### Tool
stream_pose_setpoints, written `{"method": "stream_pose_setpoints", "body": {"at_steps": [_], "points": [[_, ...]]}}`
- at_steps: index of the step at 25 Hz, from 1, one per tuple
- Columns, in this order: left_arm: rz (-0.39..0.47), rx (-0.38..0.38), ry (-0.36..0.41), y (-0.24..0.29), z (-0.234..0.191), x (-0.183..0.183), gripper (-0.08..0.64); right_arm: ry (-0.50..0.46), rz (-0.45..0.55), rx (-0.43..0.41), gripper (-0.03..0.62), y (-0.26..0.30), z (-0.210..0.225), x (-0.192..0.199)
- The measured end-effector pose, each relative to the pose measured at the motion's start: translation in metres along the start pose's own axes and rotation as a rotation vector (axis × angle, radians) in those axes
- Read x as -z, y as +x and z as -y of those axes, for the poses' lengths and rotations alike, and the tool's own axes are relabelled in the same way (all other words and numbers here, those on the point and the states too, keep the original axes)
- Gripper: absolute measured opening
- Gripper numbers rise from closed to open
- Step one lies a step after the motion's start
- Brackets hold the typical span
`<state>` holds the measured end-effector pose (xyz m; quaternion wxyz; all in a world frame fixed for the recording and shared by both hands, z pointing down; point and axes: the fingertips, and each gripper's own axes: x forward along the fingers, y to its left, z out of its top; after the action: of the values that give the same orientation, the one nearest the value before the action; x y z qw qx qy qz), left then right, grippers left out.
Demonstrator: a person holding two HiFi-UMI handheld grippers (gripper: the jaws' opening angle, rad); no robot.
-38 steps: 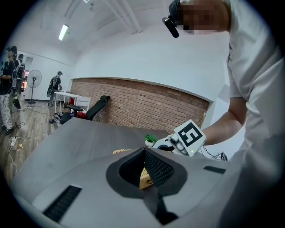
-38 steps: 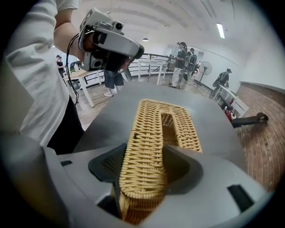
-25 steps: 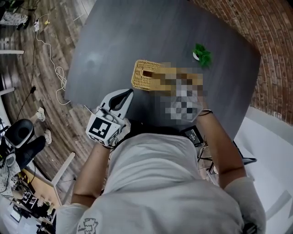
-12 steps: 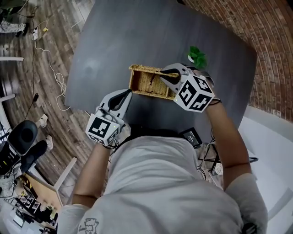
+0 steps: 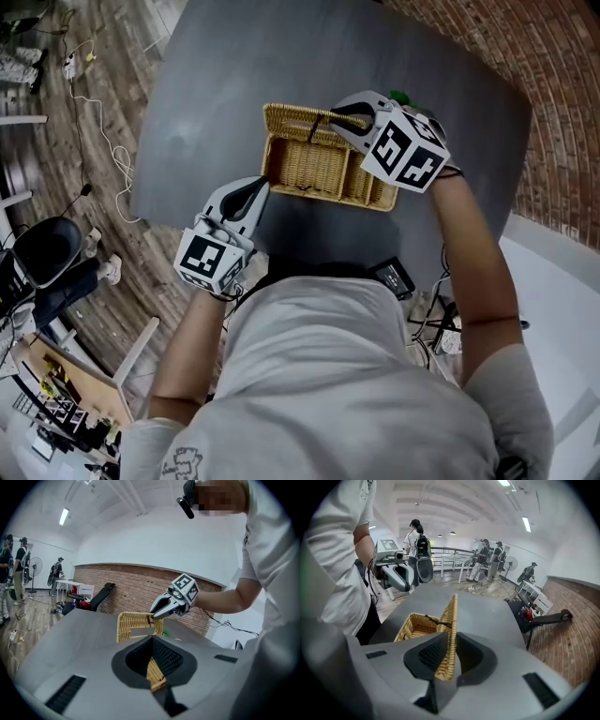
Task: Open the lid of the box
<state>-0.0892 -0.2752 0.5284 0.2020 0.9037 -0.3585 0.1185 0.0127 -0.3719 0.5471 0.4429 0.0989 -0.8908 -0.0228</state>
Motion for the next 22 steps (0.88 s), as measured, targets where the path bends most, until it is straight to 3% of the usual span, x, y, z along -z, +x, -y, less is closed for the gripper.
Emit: {"method": "stream_pose_setpoints", "body": {"at_steps": [14, 22], "points": [[-0.006, -0.004, -0.007, 0.022, -0.008, -0.002, 0.011, 0.087, -0.012, -0.031, 0.081, 0.030, 0.052, 0.026], [-0.006, -0.016, -0.014, 0.022, -0.011, 0.001, 0.011, 0.078, -0.042, -0.042, 0.081, 0.037, 0.057, 0.032]]}}
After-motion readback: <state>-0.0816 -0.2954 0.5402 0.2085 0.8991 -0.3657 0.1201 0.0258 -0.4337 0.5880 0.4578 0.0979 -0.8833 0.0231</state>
